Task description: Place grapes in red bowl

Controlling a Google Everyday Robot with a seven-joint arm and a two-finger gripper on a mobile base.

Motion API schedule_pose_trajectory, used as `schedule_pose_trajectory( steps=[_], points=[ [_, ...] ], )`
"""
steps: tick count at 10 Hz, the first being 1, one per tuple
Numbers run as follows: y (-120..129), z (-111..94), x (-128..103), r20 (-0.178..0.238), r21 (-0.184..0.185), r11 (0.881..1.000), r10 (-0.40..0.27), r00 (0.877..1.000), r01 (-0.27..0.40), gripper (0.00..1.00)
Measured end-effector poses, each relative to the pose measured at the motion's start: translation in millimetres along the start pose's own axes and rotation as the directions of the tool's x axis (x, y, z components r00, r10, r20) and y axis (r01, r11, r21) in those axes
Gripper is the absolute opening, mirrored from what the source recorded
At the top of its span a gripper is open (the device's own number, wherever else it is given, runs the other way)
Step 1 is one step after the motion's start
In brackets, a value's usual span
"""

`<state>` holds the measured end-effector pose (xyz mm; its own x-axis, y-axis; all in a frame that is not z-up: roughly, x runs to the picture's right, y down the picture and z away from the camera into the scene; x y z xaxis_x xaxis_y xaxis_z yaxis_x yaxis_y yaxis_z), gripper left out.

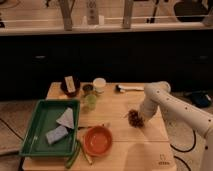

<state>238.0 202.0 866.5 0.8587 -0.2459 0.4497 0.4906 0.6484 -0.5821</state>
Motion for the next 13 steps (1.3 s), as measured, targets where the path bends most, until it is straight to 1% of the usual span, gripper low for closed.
schedule_pose_trajectory(
  steps=[1, 4, 7, 8, 9, 10, 11, 12, 13],
  points=[
    [-0.5, -1.5, 0.9, 0.002, 0.002, 1.000, 0.001, 1.000, -0.001, 0.00],
    [-1.6, -20.1, 8.1, -0.003, 0.021, 1.000, -0.003, 1.000, 0.003, 0.00],
    [-5.2, -51.1, 13.2, 0.007, 0.040, 0.998, -0.049, 0.999, 0.049, 0.00],
    [-6.8, -64.2, 13.9, 0.018, 0.046, 0.996, -0.081, 0.997, 0.080, 0.00],
    [-8.3, -83.4, 14.5, 0.027, 0.052, 0.991, -0.124, 0.992, 0.123, 0.00],
    [-8.8, -97.7, 14.4, 0.036, 0.056, 0.986, -0.160, 0.986, 0.158, 0.00],
    [-9.2, -108.3, 14.7, 0.040, 0.060, 0.982, -0.183, 0.982, 0.181, 0.00],
    [-9.8, -120.5, 14.7, 0.046, 0.065, 0.974, -0.219, 0.975, 0.216, 0.00],
    [-10.1, -126.4, 14.7, 0.049, 0.069, 0.970, -0.239, 0.970, 0.235, 0.00]
  ],
)
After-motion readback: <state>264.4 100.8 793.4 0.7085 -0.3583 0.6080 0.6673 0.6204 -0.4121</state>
